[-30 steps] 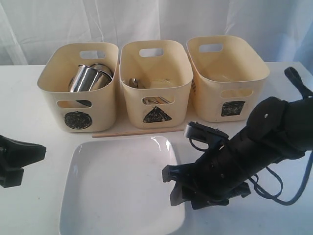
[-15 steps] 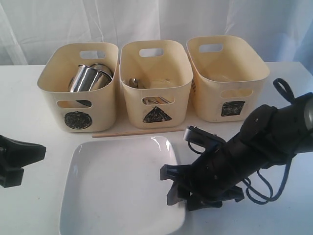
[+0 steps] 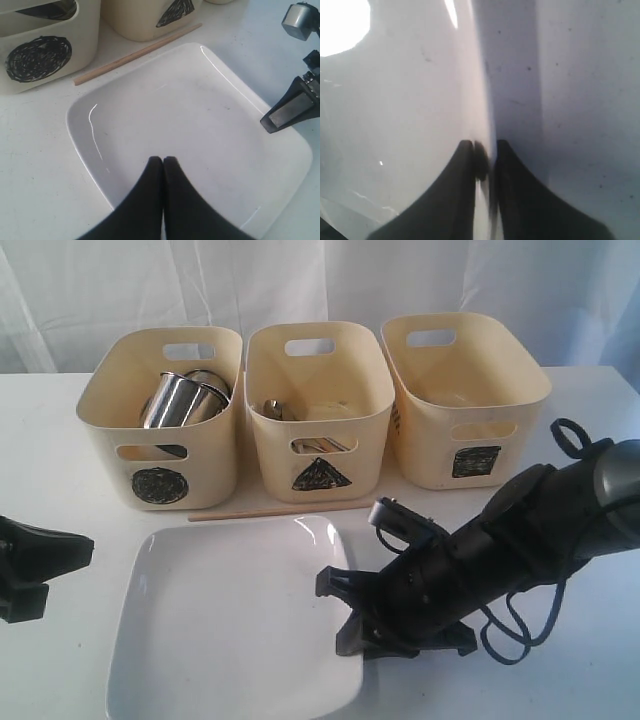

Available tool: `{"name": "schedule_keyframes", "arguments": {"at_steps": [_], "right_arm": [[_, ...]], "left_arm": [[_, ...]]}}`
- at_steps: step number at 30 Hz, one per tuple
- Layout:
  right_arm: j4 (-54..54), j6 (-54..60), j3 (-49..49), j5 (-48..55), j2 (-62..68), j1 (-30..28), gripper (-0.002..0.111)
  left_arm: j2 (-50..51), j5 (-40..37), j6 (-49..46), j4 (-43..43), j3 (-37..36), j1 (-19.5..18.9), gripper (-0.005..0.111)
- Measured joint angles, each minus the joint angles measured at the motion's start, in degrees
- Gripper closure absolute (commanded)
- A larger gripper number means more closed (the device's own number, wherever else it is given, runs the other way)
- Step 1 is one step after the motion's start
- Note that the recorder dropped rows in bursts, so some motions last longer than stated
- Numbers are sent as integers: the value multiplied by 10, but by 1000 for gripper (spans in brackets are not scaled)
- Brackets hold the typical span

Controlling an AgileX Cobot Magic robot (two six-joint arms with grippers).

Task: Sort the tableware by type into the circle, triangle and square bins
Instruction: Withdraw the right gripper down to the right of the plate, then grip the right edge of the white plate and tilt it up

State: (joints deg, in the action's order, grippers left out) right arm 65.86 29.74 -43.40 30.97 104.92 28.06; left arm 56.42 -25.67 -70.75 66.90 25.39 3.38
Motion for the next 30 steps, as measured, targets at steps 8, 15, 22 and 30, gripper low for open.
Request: {"name": "schedule_keyframes", "arguments": {"at_steps": [8, 15, 22, 30], "right_arm": [[15, 22, 0, 0, 2, 0, 108], [15, 46, 1, 8, -9, -1, 108], [-4, 60, 5, 1, -53, -1, 108], [-7, 65, 6, 1, -105, -1, 108]], "left_arm": [[0, 0, 0, 0, 0, 0, 107], [0, 0, 0, 0, 0, 0, 107], [0, 0, 0, 0, 0, 0, 107], [0, 0, 0, 0, 0, 0, 107]]}}
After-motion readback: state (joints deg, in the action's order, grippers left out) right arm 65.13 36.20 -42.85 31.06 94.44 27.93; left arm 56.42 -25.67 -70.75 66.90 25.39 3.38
